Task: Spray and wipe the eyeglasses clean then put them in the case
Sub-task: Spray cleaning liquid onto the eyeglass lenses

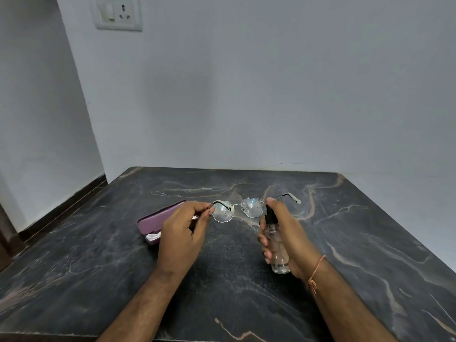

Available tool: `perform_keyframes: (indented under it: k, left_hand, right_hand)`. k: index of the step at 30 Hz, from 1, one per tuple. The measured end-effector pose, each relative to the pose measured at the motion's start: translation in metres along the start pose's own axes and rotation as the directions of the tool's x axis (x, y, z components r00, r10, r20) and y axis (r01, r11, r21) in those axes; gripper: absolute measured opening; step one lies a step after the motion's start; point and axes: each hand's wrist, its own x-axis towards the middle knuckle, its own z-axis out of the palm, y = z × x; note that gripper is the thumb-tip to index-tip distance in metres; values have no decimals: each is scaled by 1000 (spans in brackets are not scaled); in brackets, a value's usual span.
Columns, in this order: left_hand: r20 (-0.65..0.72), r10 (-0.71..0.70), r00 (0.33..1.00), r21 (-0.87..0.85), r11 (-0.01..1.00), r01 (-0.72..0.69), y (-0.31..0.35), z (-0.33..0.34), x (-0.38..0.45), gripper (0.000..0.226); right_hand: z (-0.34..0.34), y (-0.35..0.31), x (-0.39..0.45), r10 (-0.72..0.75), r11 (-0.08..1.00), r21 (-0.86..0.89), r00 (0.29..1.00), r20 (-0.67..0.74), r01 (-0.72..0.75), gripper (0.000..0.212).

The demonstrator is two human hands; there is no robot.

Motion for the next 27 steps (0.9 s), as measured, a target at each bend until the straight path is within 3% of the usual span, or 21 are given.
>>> perform_keyframes:
  k: [7,18,27]
  left_hand:
    - [-16,-25,1000,-7,1000,25,-4,1,0,26]
    - [52,-4,999,19,1000,3,-8,7,-2,17]
    - [55,23,998,27,999,-25,-11,9,-4,15]
  right_hand:
    - [2,-1,-1,-46,999,-25,996,-75,44,63]
    - [14,5,-3,-152,964,-202,982,112,172,64]
    - [14,11,3,-191,955,-213,978,86,205,61]
